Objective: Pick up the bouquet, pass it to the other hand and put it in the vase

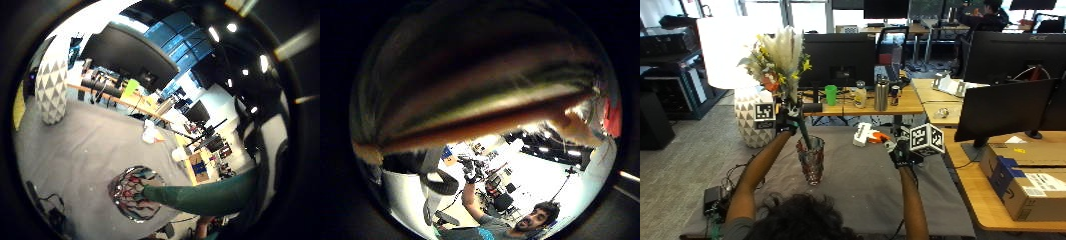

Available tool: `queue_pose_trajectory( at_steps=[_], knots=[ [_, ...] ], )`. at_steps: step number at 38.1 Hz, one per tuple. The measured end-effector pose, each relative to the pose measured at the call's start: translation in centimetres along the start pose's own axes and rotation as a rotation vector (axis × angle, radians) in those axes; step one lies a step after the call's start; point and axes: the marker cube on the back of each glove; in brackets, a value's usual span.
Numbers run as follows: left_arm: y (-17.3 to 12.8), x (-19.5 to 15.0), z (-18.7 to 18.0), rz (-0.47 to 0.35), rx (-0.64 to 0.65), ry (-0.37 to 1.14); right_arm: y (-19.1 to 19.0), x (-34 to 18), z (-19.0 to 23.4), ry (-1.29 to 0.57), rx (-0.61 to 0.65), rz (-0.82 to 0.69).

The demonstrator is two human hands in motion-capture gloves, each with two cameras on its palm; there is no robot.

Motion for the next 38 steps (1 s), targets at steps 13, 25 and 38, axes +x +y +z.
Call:
queue_pose_trajectory(
  at_steps=[13,25,38],
  knots=[
    [9.3,-9.9,1.5,-0.292,-0.223,-0.126,1.0,1.2,0.2,-0.049,0.006,0.015],
    [14.6,-4.8,-2.8,-0.477,-0.554,-0.265,1.1,-0.1,-1.0,-0.063,0.045,-0.014],
    [12.0,1.5,-10.3,-0.145,-0.132,0.009,1.0,-3.0,1.1,-0.067,0.013,-0.069]
  ],
)
